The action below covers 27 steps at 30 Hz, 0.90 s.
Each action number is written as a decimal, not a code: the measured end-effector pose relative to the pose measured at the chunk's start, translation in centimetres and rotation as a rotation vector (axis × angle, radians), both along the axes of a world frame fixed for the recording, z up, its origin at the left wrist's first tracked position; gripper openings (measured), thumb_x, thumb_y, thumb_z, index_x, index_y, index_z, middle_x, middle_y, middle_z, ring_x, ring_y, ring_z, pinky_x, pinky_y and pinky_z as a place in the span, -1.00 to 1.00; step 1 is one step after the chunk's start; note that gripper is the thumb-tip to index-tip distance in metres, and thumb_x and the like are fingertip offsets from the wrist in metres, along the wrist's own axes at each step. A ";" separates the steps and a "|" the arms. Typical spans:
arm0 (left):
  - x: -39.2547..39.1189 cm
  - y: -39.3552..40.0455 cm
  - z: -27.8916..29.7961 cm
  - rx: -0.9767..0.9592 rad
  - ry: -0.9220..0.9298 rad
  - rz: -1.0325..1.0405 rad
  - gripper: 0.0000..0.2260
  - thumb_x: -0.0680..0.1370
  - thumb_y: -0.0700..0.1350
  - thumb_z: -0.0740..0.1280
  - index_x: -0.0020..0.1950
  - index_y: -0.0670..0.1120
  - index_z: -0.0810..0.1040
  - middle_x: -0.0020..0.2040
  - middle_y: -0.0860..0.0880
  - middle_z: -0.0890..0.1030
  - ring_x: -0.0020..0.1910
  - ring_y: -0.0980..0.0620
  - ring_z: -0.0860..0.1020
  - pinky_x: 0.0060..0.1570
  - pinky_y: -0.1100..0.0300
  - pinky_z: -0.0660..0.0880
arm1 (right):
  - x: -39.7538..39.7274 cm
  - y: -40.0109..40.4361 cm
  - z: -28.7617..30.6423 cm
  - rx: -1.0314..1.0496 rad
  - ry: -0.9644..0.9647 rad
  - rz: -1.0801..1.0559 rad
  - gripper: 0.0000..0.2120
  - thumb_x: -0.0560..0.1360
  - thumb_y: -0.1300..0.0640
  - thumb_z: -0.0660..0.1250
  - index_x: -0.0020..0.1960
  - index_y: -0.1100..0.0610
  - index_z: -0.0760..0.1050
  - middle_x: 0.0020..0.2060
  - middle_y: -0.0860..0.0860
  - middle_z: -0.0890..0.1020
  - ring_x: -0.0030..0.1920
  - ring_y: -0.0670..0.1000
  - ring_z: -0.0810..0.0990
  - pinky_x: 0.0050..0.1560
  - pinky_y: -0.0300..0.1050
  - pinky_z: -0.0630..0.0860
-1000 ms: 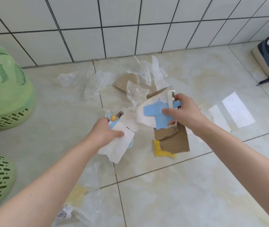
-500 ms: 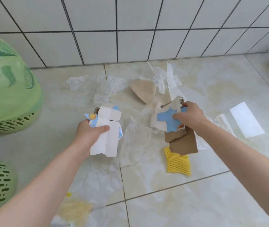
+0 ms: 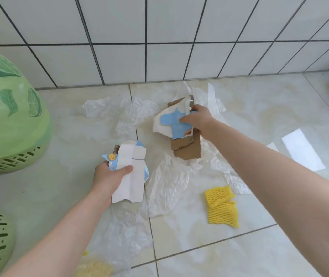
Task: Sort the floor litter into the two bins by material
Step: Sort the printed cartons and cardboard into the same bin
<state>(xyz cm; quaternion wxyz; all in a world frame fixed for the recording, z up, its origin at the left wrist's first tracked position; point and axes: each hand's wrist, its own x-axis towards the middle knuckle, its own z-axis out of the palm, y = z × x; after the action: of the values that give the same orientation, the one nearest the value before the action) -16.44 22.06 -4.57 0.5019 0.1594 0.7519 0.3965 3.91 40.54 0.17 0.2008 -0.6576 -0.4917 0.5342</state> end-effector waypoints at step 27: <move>0.6 0.1 -0.3 -0.007 0.081 -0.132 -0.82 0.41 -0.22 0.48 -0.10 -0.03 0.53 -0.13 -0.01 0.64 -0.14 -0.06 0.62 -0.17 0.08 0.53 | 4.6 2.2 -2.5 0.298 -0.585 0.555 -0.68 0.32 -0.02 0.43 0.01 0.02 0.42 -0.04 0.02 0.51 0.02 0.07 0.46 0.07 0.05 0.43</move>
<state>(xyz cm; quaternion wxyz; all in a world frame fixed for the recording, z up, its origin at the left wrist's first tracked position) -15.79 22.16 -4.90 0.4969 0.2227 0.7608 0.3531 8.56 42.70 -2.28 -0.0058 -0.5879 -0.7581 0.2820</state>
